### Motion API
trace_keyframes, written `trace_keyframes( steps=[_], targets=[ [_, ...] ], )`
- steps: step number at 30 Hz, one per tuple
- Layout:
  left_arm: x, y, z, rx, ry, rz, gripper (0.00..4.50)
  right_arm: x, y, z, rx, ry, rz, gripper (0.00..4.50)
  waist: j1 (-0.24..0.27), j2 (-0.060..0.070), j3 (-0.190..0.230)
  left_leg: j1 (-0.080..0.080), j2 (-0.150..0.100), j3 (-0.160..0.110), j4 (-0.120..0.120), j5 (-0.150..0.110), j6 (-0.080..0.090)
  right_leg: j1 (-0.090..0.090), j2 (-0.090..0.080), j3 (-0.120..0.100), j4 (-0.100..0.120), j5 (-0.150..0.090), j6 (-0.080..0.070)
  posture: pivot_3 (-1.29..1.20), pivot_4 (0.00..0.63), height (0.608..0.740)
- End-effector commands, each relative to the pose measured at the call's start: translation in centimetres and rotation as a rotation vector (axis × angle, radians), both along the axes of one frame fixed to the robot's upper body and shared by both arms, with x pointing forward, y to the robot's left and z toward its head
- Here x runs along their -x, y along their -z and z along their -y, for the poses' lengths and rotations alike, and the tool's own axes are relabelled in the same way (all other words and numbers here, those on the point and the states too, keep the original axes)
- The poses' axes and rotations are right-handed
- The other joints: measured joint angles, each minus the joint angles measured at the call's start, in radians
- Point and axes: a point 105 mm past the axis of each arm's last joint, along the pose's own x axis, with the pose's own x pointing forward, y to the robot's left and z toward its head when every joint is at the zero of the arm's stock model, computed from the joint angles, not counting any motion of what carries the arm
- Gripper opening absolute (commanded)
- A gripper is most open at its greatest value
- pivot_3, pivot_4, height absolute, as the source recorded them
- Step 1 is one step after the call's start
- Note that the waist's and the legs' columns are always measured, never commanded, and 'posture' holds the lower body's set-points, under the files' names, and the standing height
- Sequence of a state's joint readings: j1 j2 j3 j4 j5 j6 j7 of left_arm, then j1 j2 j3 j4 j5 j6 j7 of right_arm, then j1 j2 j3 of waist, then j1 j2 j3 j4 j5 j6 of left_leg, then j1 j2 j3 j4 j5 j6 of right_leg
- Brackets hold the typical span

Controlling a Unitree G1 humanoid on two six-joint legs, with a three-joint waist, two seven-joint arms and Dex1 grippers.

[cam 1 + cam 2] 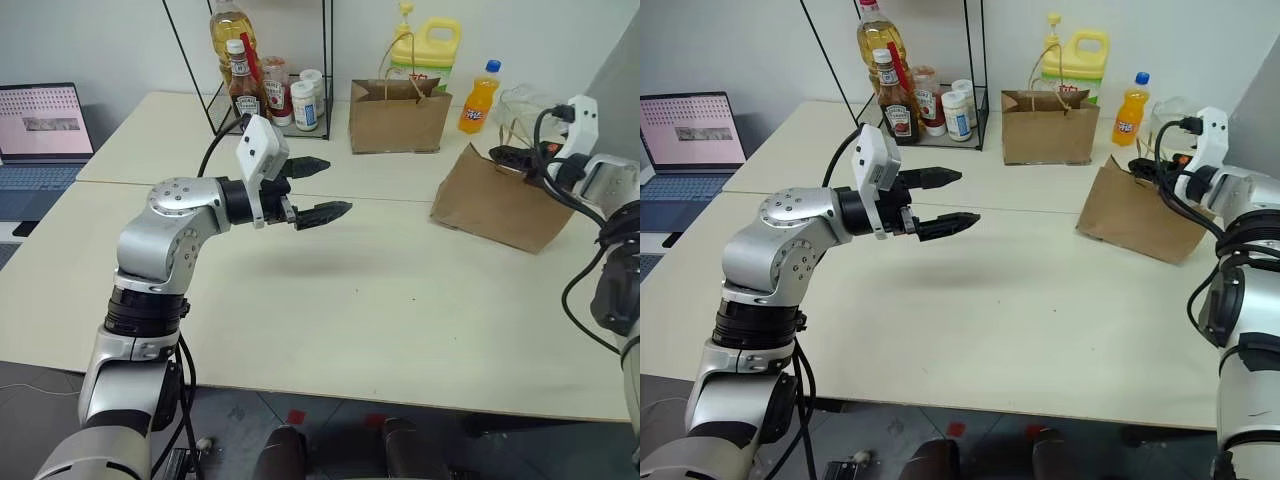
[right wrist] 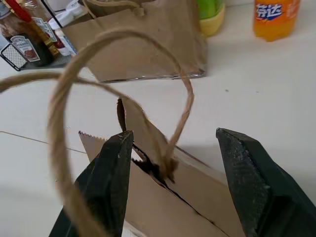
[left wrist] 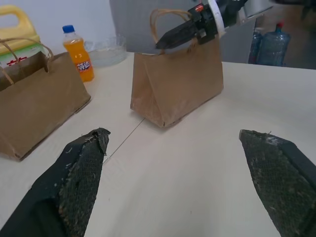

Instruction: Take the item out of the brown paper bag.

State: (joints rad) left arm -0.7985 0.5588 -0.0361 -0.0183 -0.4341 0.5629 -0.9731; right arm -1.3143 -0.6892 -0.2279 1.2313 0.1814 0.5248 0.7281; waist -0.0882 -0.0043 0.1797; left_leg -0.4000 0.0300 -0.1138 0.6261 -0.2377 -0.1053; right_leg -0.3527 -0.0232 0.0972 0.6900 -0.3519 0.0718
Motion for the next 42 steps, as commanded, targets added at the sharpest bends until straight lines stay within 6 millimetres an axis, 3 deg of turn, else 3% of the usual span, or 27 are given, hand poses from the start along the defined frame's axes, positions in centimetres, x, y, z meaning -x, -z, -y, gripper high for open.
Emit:
trace_keyframes(
  steps=[1, 8, 9, 12, 17, 30, 34, 42],
  targets=[
    [0.2, -1.1, 0.0, 0.008, 0.011, 0.041, 4.50, -0.3, -2.1, 0.4, -0.037, 0.041, 0.080, 2.77, 0.000, 0.000, 0.000, 0.000, 0.000, 0.000, 0.000, 0.000, 0.000, 0.000, 0.000, 0.000, 0.000, 0.000, 0.000, 0.00, 0.150, 0.740],
    [0.3, -1.0, -0.5, 0.006, -0.005, 0.042, 4.50, -0.6, -2.1, -0.1, -0.071, 0.049, 0.086, 2.77, 0.000, 0.000, 0.000, 0.000, 0.000, 0.000, 0.000, 0.000, 0.000, 0.000, 0.000, 0.000, 0.000, 0.000, 0.000, 0.00, 0.150, 0.740],
    [0.3, -1.0, -0.6, 0.006, -0.008, 0.043, 4.50, -0.6, -2.2, -0.2, -0.081, 0.042, 0.092, 2.61, -0.001, 0.000, 0.000, 0.000, 0.000, 0.000, 0.000, 0.000, 0.000, 0.000, 0.000, 0.000, 0.000, 0.000, 0.000, 0.00, 0.150, 0.740],
    [0.3, -1.0, -0.8, 0.006, -0.015, 0.045, 4.50, -0.6, -2.6, -0.3, -0.085, 0.033, 0.111, 1.87, -0.001, 0.000, 0.000, 0.000, 0.000, 0.000, 0.000, 0.000, 0.000, 0.000, 0.000, 0.000, 0.000, 0.000, 0.000, 0.00, 0.150, 0.740],
    [0.2, -1.0, -0.8, 0.008, -0.020, 0.047, 4.50, -0.5, -3.4, -0.6, -0.100, 0.002, 0.139, 0.03, -0.001, 0.000, 0.000, 0.000, 0.000, 0.000, 0.000, 0.000, 0.000, 0.000, 0.000, 0.000, 0.000, 0.000, 0.000, 0.00, 0.150, 0.740],
    [0.5, -0.9, -0.8, 0.026, -0.020, 0.035, 4.50, 0.0, -5.6, -2.7, -0.121, -0.142, 0.202, 0.03, -0.001, 0.001, 0.001, 0.000, 0.000, 0.001, 0.000, 0.000, 0.000, 0.000, 0.000, 0.000, 0.000, 0.000, 0.000, 0.00, 0.150, 0.740],
    [1.6, -0.5, -1.2, 0.066, -0.045, -0.007, 4.50, 0.2, -6.4, -4.9, -0.084, -0.244, 0.214, 0.03, -0.005, 0.002, 0.001, 0.000, 0.000, 0.001, 0.000, 0.000, 0.000, -0.001, 0.000, 0.000, 0.000, 0.000, 0.000, 0.00, 0.150, 0.740],
    [4.2, 0.8, -2.9, 0.103, -0.169, -0.074, 4.50, 1.7, -6.7, -12.0, -0.072, -0.490, 0.205, 0.03, -0.011, 0.002, 0.001, 0.000, 0.001, 0.000, 0.000, 0.000, 0.000, -0.002, 0.000, 0.000, 0.003, 0.000, 0.000, 0.00, 0.150, 0.740]
  ],
)
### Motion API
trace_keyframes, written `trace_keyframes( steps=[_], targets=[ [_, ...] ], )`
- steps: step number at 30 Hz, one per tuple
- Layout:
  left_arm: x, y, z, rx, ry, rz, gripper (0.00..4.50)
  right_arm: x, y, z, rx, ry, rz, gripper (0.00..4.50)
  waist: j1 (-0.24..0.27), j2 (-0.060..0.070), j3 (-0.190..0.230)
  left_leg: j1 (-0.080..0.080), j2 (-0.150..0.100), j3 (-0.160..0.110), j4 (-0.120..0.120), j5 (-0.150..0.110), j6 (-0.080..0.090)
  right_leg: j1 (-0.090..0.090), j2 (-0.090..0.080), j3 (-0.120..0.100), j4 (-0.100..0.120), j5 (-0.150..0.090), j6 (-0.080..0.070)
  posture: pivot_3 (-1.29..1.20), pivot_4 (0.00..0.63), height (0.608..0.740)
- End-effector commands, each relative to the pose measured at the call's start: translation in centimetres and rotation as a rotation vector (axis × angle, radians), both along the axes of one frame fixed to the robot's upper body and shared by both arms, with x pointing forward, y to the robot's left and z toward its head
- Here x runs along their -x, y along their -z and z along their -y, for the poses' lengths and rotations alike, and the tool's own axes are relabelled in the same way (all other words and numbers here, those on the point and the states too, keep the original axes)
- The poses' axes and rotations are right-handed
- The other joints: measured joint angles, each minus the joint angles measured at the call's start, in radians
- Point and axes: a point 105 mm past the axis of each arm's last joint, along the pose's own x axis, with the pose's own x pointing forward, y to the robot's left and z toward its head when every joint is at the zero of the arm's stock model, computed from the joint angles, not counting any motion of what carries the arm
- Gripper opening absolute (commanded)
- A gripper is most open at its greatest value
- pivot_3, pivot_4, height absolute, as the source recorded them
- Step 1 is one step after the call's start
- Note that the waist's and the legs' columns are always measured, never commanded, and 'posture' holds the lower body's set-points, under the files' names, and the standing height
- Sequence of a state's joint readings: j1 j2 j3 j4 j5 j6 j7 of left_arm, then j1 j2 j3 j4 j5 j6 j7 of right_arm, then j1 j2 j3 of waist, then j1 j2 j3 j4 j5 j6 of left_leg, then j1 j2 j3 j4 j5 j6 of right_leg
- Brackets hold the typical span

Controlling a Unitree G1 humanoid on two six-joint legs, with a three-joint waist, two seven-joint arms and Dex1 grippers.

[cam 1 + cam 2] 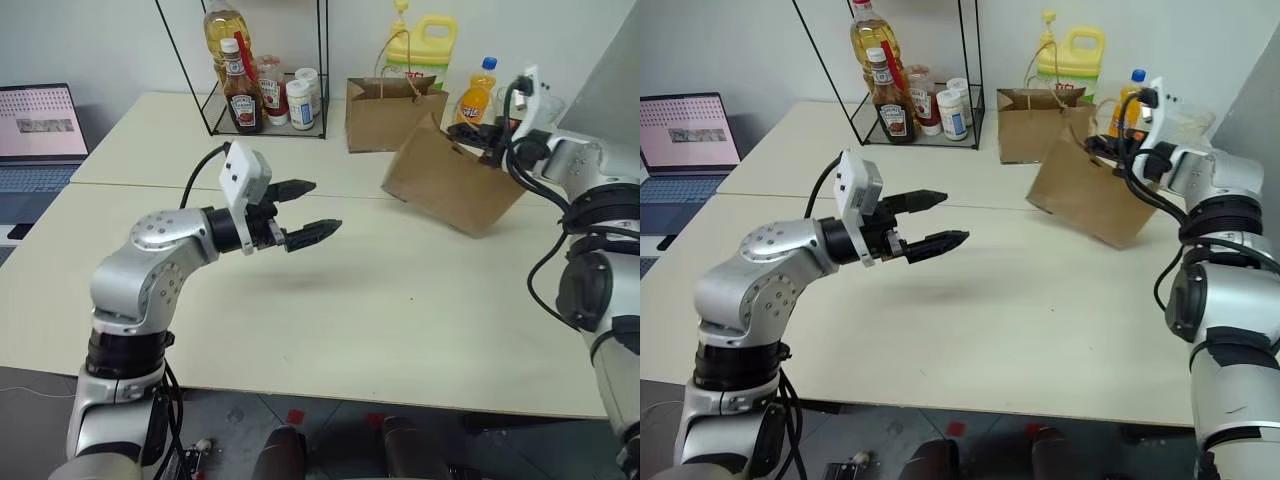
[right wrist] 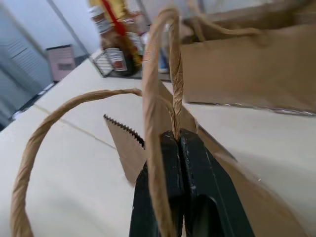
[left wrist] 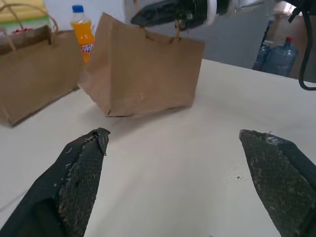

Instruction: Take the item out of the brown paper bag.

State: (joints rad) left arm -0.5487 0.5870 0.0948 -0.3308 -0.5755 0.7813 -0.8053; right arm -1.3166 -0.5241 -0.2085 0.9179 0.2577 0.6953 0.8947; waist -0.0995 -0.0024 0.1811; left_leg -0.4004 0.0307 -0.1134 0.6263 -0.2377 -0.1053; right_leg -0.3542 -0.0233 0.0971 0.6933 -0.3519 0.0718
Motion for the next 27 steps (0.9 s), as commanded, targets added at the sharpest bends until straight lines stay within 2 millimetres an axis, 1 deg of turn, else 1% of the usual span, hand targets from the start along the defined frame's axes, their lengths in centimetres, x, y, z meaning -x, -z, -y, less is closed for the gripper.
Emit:
trace_keyframes(
  steps=[1, 7, 13, 15, 17, 22, 25, 27],
  targets=[
    [1.0, -1.6, -1.1, 0.028, -0.072, 0.049, 4.50, 1.5, -2.3, -2.7, -0.015, -0.118, 0.077, 0.03, 0.002, 0.000, 0.000, 0.000, 0.000, 0.000, 0.000, 0.000, 0.000, 0.000, 0.000, 0.000, 0.001, 0.000, 0.000, 0.00, 0.150, 0.740],
    [1.9, -1.7, -3.0, 0.050, -0.190, 0.041, 4.50, 2.7, -1.0, -5.9, 0.009, -0.219, 0.048, 0.03, 0.013, 0.000, 0.000, 0.000, 0.000, -0.001, 0.003, -0.002, 0.003, 0.000, 0.000, 0.000, 0.003, 0.000, 0.000, 0.00, 0.150, 0.740],
    [2.7, -1.2, -4.5, 0.069, -0.289, 0.023, 4.50, 4.1, -0.3, -9.0, 0.033, -0.324, 0.042, 0.03, 0.013, -0.001, 0.001, 0.000, 0.000, -0.001, 0.003, -0.002, 0.004, 0.000, 0.000, 0.000, 0.004, 0.000, 0.000, 0.00, 0.150, 0.740],
    [2.8, -0.8, -4.5, 0.068, -0.299, 0.018, 4.50, 4.1, 0.3, -10.0, 0.056, -0.348, 0.053, 0.03, 0.012, -0.001, 0.001, 0.000, 0.000, -0.001, 0.003, -0.002, 0.004, 0.000, 0.000, 0.000, 0.004, 0.000, 0.000, 0.00, 0.150, 0.740],
    [3.0, -0.6, -4.4, 0.064, -0.296, 0.012, 4.50, 3.7, 1.3, -10.7, 0.088, -0.352, 0.065, 0.03, 0.011, -0.001, 0.001, 0.001, 0.000, -0.001, 0.003, -0.002, 0.004, 0.000, 0.000, 0.000, 0.004, 0.000, 0.000, 0.00, 0.150, 0.740],
    [3.3, -0.1, -4.3, 0.041, -0.279, -0.013, 4.50, 3.2, 3.0, -11.9, 0.160, -0.369, 0.094, 0.03, 0.012, -0.003, 0.002, 0.001, 0.000, -0.001, 0.003, -0.002, 0.004, 0.000, 0.000, 0.000, 0.004, 0.000, 0.000, 0.00, 0.150, 0.740],
    [3.3, 0.1, -4.6, 0.026, -0.282, -0.020, 4.50, 2.8, 3.6, -12.5, 0.174, -0.368, 0.104, 0.03, 0.013, -0.004, 0.003, 0.001, 0.000, -0.001, 0.003, -0.002, 0.004, 0.000, 0.000, 0.000, 0.004, 0.000, 0.000, 0.00, 0.150, 0.740],
    [3.2, 0.2, -4.7, 0.014, -0.283, -0.018, 4.50, 2.7, 3.7, -12.7, 0.174, -0.364, 0.113, 0.43, 0.013, -0.005, 0.003, 0.001, 0.000, -0.001, 0.003, -0.002, 0.004, 0.000, 0.000, -0.001, 0.004, 0.000, 0.000, 0.00, 0.150, 0.740]
  ],
)
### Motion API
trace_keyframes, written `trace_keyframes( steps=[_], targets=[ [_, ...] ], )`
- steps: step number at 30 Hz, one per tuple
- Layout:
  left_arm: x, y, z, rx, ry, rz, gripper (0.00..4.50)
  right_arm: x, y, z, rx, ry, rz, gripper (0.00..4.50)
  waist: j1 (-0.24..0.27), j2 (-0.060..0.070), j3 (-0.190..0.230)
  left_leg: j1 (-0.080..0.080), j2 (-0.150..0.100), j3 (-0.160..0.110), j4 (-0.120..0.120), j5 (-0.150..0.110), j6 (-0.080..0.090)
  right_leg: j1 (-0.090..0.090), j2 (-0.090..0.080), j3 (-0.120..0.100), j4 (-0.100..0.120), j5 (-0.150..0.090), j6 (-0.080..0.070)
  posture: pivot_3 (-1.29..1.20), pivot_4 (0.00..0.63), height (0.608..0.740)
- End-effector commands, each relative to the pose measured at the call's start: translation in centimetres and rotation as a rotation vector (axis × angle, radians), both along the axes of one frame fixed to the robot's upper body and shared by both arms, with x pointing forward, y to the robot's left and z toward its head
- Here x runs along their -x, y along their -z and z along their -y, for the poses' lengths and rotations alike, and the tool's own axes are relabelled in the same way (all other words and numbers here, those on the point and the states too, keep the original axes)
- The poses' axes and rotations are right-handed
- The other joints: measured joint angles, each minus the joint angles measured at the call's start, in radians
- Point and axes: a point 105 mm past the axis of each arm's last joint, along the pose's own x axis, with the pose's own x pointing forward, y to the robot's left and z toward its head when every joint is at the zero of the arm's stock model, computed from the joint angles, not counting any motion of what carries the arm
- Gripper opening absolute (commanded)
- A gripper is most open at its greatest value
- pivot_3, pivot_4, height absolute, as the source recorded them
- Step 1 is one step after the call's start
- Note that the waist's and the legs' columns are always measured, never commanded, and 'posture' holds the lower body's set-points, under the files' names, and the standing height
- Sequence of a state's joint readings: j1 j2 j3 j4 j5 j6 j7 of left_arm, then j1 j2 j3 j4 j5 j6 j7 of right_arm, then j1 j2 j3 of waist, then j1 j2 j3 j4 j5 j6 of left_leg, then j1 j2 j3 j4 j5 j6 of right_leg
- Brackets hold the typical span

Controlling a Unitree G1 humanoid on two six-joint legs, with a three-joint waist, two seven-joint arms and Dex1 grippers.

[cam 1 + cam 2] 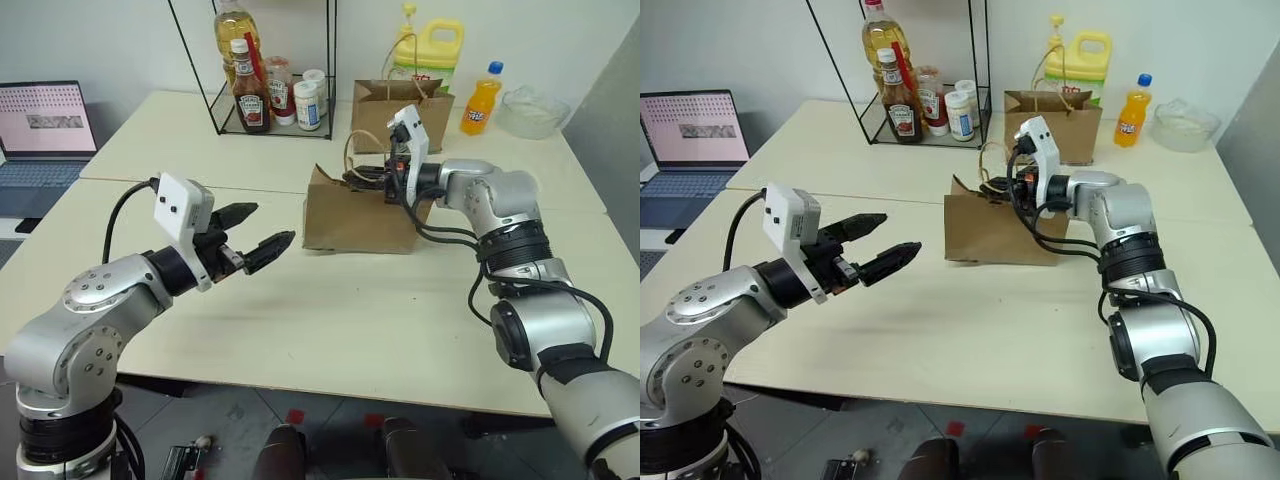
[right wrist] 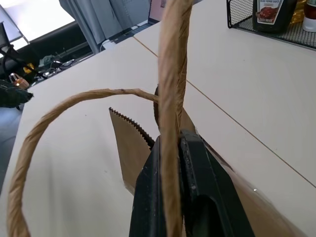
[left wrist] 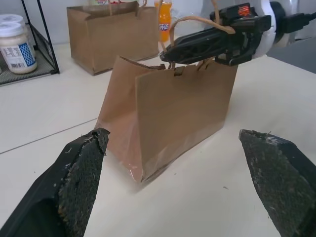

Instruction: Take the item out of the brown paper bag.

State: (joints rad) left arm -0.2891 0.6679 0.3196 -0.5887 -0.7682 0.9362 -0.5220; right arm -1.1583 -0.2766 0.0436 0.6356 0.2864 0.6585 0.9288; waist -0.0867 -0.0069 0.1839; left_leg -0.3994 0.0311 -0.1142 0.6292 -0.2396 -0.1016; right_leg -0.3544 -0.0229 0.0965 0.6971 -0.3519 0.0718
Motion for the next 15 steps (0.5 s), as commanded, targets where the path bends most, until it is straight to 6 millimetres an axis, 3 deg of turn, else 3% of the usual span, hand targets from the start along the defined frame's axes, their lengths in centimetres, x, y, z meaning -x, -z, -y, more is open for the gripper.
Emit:
trace_keyframes(
  steps=[1, 12, 15],
  targets=[
    [0.2, -0.9, 0.0, -0.021, 0.013, 0.044, 4.50, -0.1, -1.4, -0.4, -0.003, -0.009, 0.071, 0.64, 0.000, -0.001, 0.001, 0.000, 0.000, 0.000, 0.000, 0.000, 0.000, 0.000, 0.000, 0.000, 0.000, 0.000, 0.000, 0.00, 0.150, 0.740],
    [-1.6, -1.4, -1.5, -0.076, 0.029, 0.061, 4.50, 1.9, -2.4, 2.7, 0.041, 0.007, 0.143, 4.48, 0.003, -0.002, 0.002, 0.000, 0.000, 0.000, -0.001, 0.000, 0.000, -0.001, 0.000, 0.000, 0.000, 0.000, 0.000, 0.00, 0.150, 0.740],
    [-2.4, -1.6, -1.9, -0.103, 0.055, 0.063, 4.50, 2.5, -2.6, 4.5, 0.090, 0.067, 0.188, 4.48, 0.004, -0.002, 0.002, -0.001, 0.000, 0.000, -0.001, 0.000, 0.000, -0.001, 0.000, 0.000, 0.000, 0.000, 0.000, 0.00, 0.150, 0.740]
  ],
)
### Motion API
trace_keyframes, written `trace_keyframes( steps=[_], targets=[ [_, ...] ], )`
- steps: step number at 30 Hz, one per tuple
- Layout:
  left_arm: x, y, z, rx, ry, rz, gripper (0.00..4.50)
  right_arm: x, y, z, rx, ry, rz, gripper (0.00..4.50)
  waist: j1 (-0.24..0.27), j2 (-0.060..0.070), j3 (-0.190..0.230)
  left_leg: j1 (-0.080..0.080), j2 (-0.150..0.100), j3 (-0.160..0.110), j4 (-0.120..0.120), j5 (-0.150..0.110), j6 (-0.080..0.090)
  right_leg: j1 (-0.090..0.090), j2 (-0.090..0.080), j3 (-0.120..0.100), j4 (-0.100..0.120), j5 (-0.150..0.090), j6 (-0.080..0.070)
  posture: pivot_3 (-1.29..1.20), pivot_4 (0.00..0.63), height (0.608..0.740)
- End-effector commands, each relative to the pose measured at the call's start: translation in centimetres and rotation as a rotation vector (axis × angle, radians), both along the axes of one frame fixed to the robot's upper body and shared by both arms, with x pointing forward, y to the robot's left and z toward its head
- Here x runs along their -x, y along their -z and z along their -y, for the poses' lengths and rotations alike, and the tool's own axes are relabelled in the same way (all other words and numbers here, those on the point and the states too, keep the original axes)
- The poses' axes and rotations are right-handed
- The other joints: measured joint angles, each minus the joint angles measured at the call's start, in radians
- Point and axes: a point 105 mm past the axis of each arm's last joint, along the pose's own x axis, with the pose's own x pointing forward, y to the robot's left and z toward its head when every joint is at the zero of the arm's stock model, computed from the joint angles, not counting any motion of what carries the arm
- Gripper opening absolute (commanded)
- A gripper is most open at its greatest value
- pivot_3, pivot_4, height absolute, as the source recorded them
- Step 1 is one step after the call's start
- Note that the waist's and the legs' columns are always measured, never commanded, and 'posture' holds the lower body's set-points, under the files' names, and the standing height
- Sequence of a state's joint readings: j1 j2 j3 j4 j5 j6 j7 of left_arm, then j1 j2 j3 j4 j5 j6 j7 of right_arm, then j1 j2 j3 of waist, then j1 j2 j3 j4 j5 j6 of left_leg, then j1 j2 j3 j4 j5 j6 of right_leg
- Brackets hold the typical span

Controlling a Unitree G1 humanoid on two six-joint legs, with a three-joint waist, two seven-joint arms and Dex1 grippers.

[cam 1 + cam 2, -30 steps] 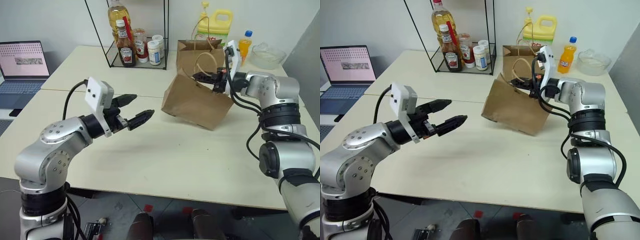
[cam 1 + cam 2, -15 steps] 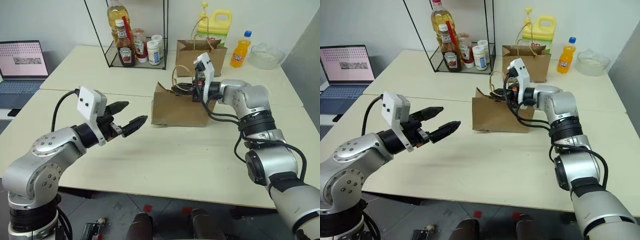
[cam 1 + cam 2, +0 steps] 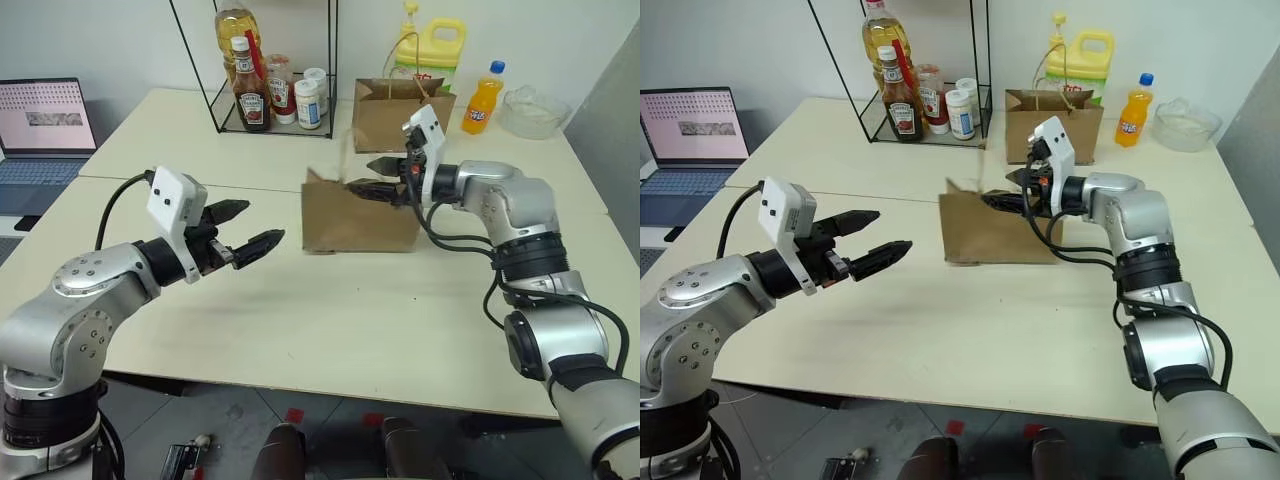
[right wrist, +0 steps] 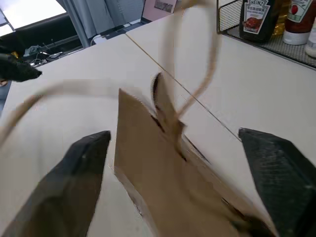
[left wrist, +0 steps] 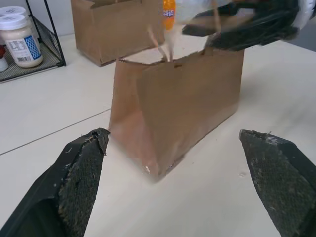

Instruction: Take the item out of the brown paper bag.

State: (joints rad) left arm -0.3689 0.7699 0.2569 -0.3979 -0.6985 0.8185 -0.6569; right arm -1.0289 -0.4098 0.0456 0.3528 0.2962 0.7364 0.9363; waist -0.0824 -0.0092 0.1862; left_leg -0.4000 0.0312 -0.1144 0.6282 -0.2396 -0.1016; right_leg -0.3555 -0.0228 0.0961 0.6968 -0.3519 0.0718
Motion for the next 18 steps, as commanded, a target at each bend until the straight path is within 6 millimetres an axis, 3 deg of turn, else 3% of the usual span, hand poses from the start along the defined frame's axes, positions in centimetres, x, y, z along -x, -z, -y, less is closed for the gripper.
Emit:
trace_keyframes(
  steps=[1, 4, 9, 11, 14, 18],
  targets=[
    [-0.8, -1.1, -0.5, -0.046, 0.033, 0.053, 4.50, 1.1, -2.0, 1.5, 0.032, 0.045, 0.110, 4.48, 0.000, 0.000, 0.000, 0.000, 0.000, 0.000, 0.000, 0.000, 0.000, 0.000, 0.000, 0.000, 0.000, 0.000, 0.000, 0.00, 0.150, 0.740],
    [-2.5, -1.6, -0.8, -0.070, 0.047, 0.084, 4.50, 2.0, -2.2, 3.3, 0.050, 0.103, 0.140, 4.48, 0.001, -0.001, 0.001, 0.000, 0.000, 0.001, 0.000, 0.000, 0.000, 0.000, 0.000, 0.000, 0.000, 0.000, 0.000, 0.00, 0.150, 0.740],
    [-7.3, -3.4, -1.8, -0.105, -0.047, 0.197, 4.50, 5.4, -2.5, 4.9, 0.033, 0.146, 0.194, 4.48, 0.011, -0.003, 0.003, -0.001, 0.000, 0.000, 0.000, 0.000, 0.000, 0.000, 0.000, 0.000, -0.001, 0.000, 0.000, 0.00, 0.150, 0.740],
    [-10.0, -4.3, -2.0, -0.109, -0.128, 0.248, 4.50, 7.0, -1.8, 5.1, 0.017, 0.186, 0.220, 4.48, 0.017, -0.003, 0.003, -0.001, 0.000, 0.000, 0.000, 0.000, 0.000, 0.000, 0.000, -0.001, -0.001, 0.000, 0.000, 0.00, 0.150, 0.740],
    [-13.3, -4.6, -0.7, -0.140, -0.178, 0.292, 4.50, 9.1, 0.8, 5.3, -0.019, 0.316, 0.227, 4.48, 0.029, -0.005, 0.003, -0.002, 0.000, -0.002, 0.000, 0.000, 0.000, 0.000, 0.000, -0.002, -0.001, 0.000, 0.000, 0.00, 0.150, 0.740],
    [-15.9, -4.8, 0.7, -0.162, -0.248, 0.305, 4.50, 10.8, 3.3, 4.9, -0.029, 0.426, 0.225, 4.48, 0.030, -0.005, 0.003, -0.008, -0.002, 0.000, 0.001, 0.000, 0.000, -0.006, -0.001, -0.001, -0.001, 0.000, 0.000, 0.00, 0.150, 0.740]
  ],
)
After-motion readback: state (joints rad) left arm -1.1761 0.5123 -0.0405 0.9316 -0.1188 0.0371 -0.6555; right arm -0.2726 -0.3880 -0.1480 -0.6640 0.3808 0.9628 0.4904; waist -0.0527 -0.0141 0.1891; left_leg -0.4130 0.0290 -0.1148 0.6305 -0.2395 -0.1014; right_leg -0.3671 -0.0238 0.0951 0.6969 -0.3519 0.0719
